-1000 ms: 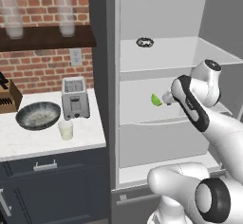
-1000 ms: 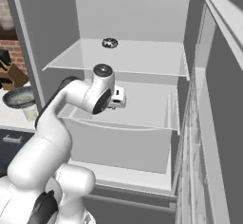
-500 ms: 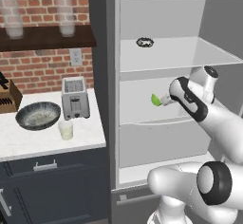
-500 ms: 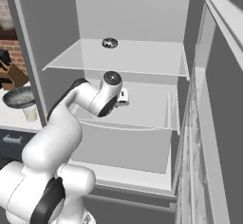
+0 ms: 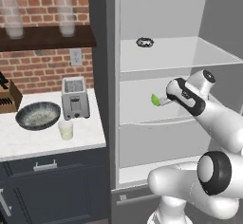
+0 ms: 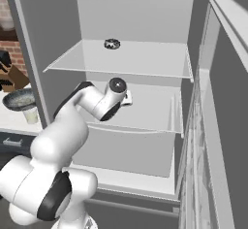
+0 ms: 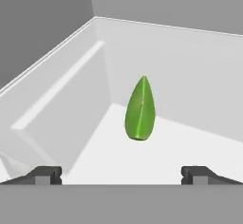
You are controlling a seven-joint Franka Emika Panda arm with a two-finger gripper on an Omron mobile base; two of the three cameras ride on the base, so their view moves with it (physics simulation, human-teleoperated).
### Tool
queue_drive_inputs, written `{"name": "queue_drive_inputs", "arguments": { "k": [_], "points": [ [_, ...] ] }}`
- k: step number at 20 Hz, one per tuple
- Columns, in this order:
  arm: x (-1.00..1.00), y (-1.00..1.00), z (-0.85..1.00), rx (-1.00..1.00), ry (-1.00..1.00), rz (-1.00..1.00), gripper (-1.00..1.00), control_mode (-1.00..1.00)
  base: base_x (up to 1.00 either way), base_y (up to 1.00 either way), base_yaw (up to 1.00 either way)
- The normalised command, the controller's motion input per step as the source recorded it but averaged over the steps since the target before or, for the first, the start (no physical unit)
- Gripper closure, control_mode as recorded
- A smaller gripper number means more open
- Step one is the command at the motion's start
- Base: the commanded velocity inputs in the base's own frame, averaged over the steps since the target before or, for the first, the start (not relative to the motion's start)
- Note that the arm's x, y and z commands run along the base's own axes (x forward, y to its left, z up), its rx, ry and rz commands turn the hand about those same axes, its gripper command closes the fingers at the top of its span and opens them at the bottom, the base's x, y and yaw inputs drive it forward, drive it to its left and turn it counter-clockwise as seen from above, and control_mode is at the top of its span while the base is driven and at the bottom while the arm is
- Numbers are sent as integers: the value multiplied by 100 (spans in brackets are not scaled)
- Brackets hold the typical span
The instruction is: Grab a lemon wedge from the fridge and one ice cube from the ice bowl, and put them in the glass of lemonade.
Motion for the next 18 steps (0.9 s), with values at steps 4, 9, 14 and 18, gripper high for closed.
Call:
{"name": "queue_drive_inputs", "arguments": {
  "k": [4, 9, 14, 18],
  "points": [
    [38, 30, -1, 0, 0, 0, -100, -100, 0, 0, 0],
    [27, 23, -15, 0, 0, -3, -100, -100, 0, 0, 0],
    [20, 2, -26, 0, -2, -1, -100, -100, 0, 0, 0],
    [15, 0, -19, 0, -8, 0, -100, -100, 0, 0, 0]
  ]
}}
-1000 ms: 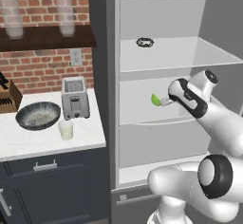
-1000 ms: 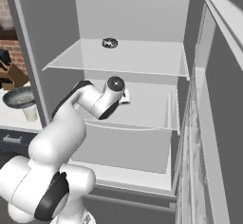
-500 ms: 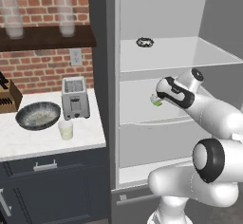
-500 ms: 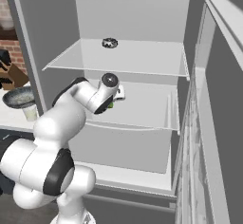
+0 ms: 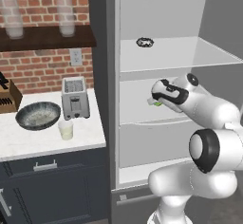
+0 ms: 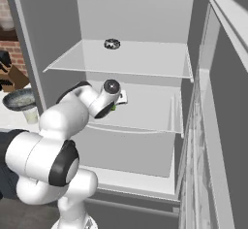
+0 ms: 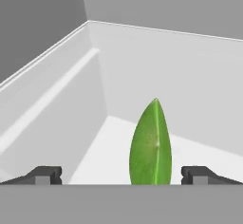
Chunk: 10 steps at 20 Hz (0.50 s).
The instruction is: Grab a lemon wedge from the fridge and one ice cube from the ice bowl, and put them in the glass of lemonade.
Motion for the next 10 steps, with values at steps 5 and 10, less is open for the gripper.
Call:
{"name": "queue_drive_inputs", "arguments": {
  "k": [5, 10],
  "points": [
    [21, 0, 0, 0, -1, 0, -100, -100, 0, 0, 0],
    [14, -1, 4, 0, 1, 0, -100, -100, 0, 0, 0]
  ]
}}
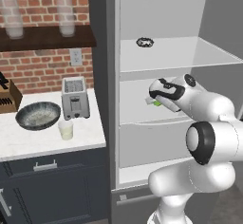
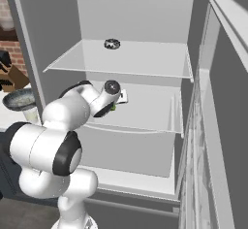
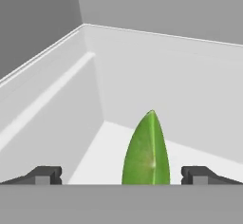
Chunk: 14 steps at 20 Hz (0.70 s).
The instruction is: Grab a lemon wedge from the fridge and one ice cube from the ice bowl, and put them in the glass of lemonade.
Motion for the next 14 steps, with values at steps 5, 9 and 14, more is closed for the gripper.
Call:
{"name": "queue_drive_inputs", "arguments": {
  "k": [5, 9, 14],
  "points": [
    [4, -20, 0, 0, 8, -1, -100, -100, 0, 0, 0],
    [18, -23, 0, 0, 0, -5, -100, -100, 0, 0, 0],
    [14, -10, -6, 0, -4, -5, -100, -100, 0, 0, 0]
  ]
}}
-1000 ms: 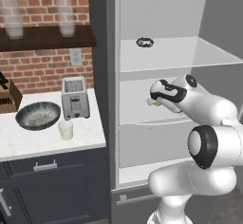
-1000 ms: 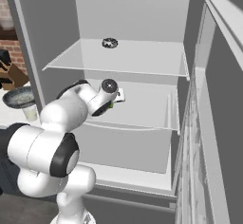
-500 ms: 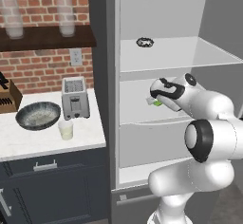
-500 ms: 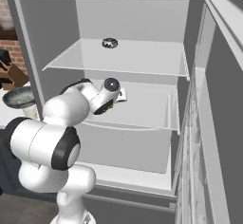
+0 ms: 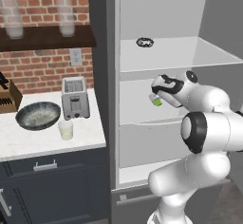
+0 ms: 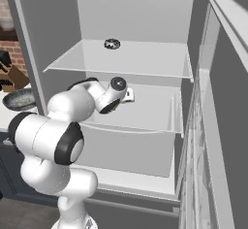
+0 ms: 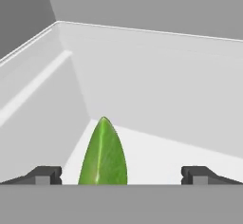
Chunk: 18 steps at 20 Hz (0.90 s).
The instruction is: Grab a lemon wedge from the fridge and one ice cube from the ice bowl, and put them in the glass of lemonade.
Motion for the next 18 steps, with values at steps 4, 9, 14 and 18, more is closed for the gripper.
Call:
{"name": "queue_drive_inputs", "arguments": {
  "k": [4, 9, 14, 18],
  "points": [
    [5, 0, -6, 0, -2, -3, -100, -100, 0, 0, 0],
    [-6, 1, -2, 0, 0, 0, -100, -100, 0, 0, 0],
    [0, 7, -6, 0, 0, 0, -100, -100, 0, 0, 0],
    [0, 12, -33, 0, 0, 0, -100, -100, 0, 0, 0]
  ]
}}
